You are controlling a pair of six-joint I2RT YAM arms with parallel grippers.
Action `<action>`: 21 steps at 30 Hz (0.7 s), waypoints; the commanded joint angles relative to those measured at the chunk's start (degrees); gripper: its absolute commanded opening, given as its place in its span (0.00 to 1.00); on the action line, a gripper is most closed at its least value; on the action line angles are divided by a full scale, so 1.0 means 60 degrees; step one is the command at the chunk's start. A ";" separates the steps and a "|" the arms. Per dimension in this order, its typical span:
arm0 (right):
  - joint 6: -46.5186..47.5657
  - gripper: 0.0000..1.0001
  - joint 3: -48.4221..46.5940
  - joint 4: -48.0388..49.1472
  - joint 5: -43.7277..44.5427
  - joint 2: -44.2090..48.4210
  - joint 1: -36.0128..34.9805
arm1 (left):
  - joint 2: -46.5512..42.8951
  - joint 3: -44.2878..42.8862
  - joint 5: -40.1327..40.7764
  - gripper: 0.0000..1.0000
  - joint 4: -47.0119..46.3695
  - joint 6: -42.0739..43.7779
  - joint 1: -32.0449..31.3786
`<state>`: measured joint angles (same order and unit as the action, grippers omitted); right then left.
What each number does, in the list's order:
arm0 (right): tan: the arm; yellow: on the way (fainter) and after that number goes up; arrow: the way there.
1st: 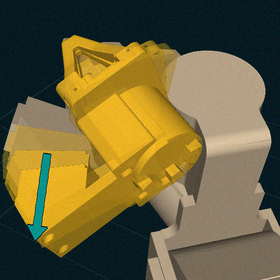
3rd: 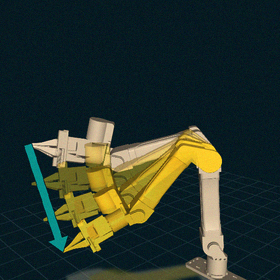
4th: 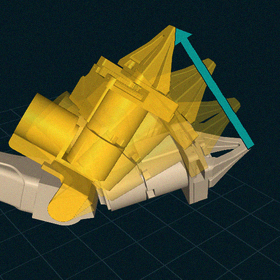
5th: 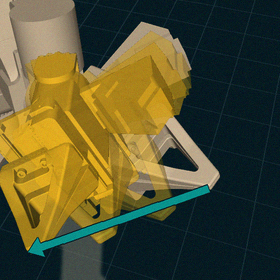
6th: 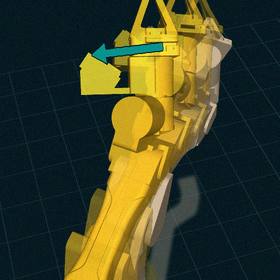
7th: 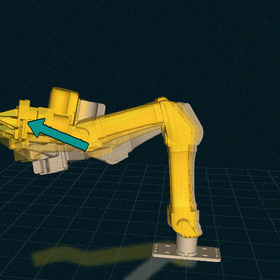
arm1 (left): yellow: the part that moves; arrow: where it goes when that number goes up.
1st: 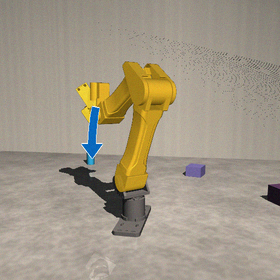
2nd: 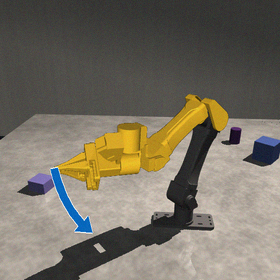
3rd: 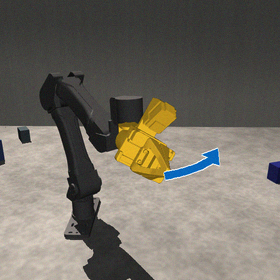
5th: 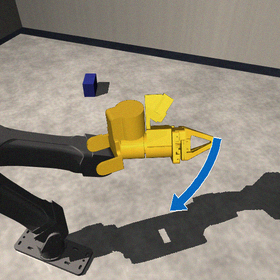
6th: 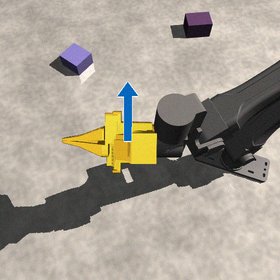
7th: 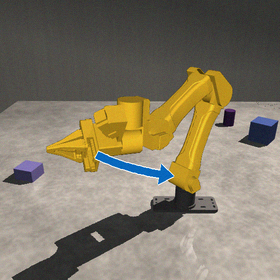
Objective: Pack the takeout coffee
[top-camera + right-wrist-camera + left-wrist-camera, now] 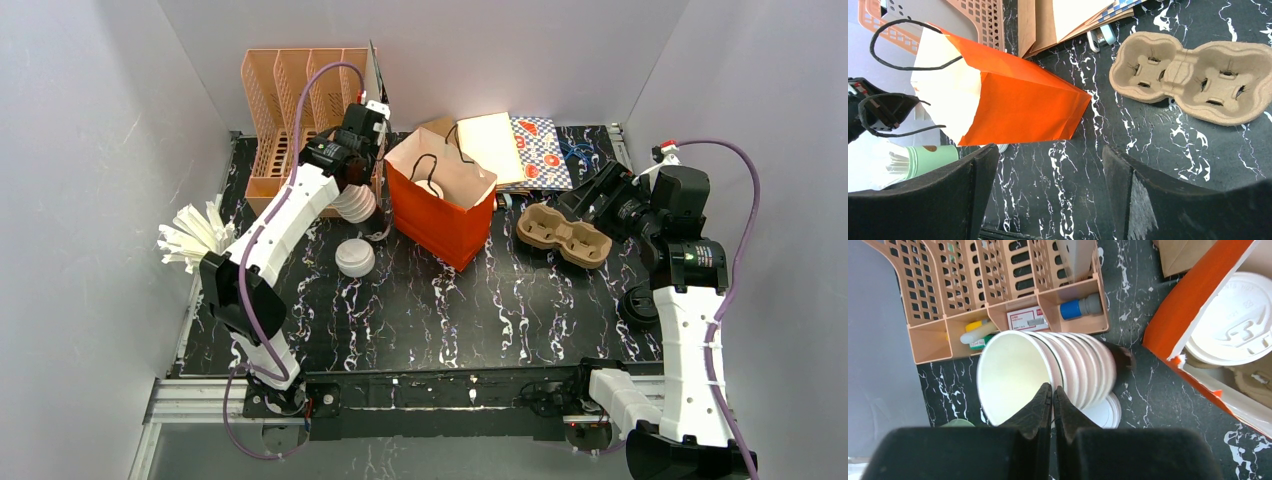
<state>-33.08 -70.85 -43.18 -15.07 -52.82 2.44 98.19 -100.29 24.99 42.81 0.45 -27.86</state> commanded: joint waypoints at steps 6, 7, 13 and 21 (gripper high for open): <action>-0.0130 0.82 -0.0342 0.0444 -0.0185 0.0166 -0.0077 | -0.0574 -0.0564 0.0053 0.00 0.0452 0.0118 0.0043; -0.0112 0.82 -0.0349 0.0495 -0.0349 0.0161 -0.0070 | -0.0574 -0.0469 -0.0007 0.00 0.0442 0.0116 0.0043; -0.0019 0.80 -0.0518 0.0647 -0.1256 0.0087 -0.0069 | -0.0567 0.0000 -0.0373 0.00 0.0221 -0.0008 0.0043; 0.0803 0.72 -0.0695 0.0793 -0.4191 -0.0162 -0.0127 | -0.0645 0.0615 -0.0768 0.00 -0.0024 -0.0353 -0.0304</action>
<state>-31.86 -72.05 -41.36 -27.57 -52.95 2.15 97.25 -98.72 21.78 42.39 -0.03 -28.36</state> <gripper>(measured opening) 0.748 0.009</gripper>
